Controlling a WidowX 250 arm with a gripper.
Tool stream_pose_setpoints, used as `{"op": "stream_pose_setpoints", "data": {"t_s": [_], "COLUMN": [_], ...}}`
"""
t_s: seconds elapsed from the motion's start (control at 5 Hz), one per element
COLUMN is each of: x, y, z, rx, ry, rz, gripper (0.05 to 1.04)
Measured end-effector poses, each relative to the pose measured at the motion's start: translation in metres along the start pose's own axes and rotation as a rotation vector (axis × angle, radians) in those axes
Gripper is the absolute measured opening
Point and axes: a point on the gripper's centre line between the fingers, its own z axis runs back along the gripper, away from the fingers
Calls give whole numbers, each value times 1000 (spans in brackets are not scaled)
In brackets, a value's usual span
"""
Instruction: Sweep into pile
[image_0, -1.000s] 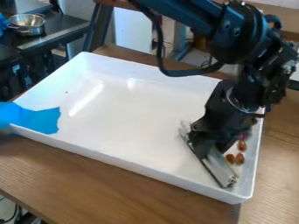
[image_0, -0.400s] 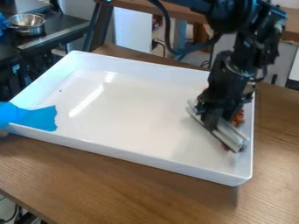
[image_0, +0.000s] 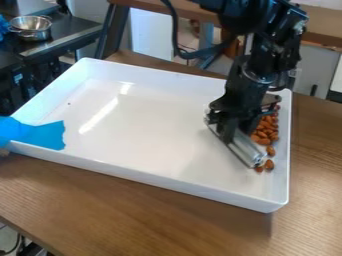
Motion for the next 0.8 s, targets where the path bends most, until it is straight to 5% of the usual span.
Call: {"op": "stream_pose_setpoints", "data": {"t_s": [0.2,0.6,0.8], "x": [15,58,77], "y": [34,96,120], "z": [24,9,-6], "rx": [-76,-141,-135], "ry": [-66,-155,-151], "rz": [-189,-304,-281], "gripper": [378,378,378]}}
